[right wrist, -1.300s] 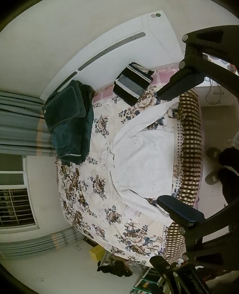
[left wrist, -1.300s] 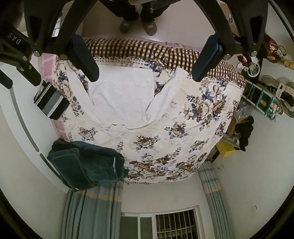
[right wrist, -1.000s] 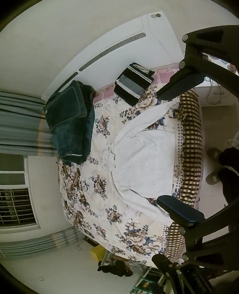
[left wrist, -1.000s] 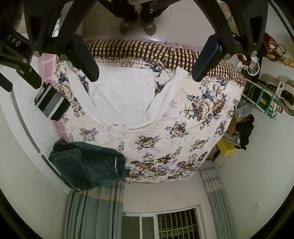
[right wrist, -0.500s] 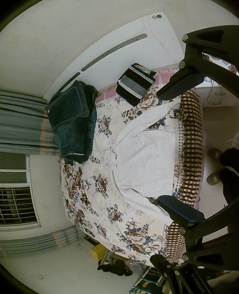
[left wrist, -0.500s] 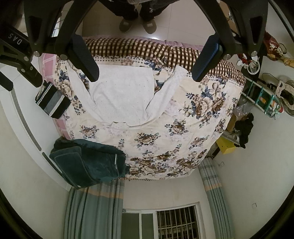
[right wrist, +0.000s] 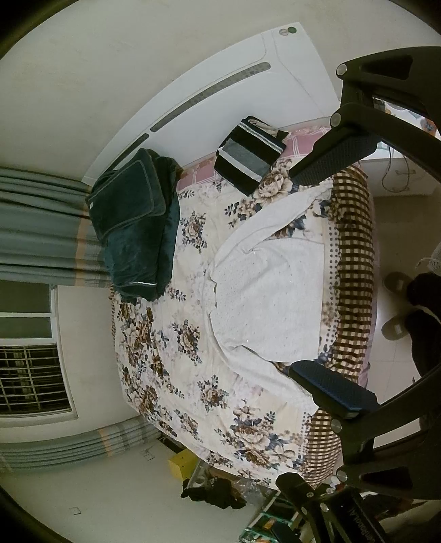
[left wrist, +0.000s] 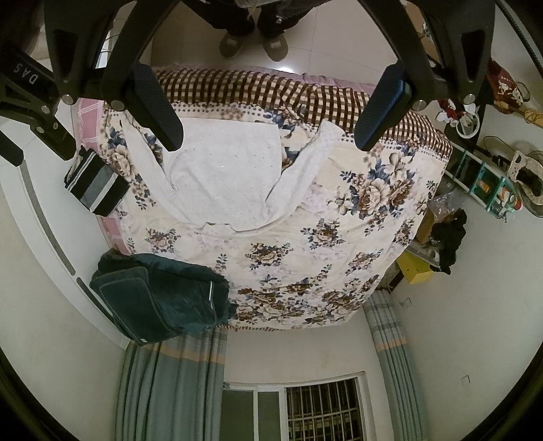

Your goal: Fold small clothes

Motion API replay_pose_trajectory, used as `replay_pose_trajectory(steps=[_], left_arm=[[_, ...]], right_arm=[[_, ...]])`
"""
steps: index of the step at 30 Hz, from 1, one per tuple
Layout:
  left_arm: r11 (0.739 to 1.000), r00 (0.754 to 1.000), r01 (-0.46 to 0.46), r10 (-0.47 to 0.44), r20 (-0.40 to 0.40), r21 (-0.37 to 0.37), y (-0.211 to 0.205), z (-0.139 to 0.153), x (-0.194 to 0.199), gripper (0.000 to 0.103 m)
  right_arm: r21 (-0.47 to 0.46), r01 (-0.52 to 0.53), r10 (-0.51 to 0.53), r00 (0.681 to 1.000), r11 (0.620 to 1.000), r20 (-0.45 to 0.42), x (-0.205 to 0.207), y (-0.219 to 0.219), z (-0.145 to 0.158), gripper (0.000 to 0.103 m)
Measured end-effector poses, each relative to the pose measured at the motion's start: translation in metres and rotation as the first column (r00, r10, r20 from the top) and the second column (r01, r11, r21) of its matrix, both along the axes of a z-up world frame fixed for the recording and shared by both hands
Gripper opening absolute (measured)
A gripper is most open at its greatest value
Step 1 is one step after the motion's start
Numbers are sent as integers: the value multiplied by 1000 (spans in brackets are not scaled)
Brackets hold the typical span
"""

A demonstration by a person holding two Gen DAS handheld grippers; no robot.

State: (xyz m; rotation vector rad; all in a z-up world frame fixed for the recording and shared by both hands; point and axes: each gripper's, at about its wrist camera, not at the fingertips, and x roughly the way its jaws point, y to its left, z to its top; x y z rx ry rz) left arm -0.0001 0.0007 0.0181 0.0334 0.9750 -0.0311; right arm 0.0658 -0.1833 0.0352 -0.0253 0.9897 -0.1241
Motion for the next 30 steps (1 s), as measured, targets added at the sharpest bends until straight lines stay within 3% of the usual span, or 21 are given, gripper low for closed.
replay_pose_trajectory(steps=[30], left_arm=[[1000, 1000, -3, 3, 9, -5, 2, 1, -4, 103]], right_arm=[[3, -1, 1, 1000, 1000, 15, 9, 7, 17, 103]])
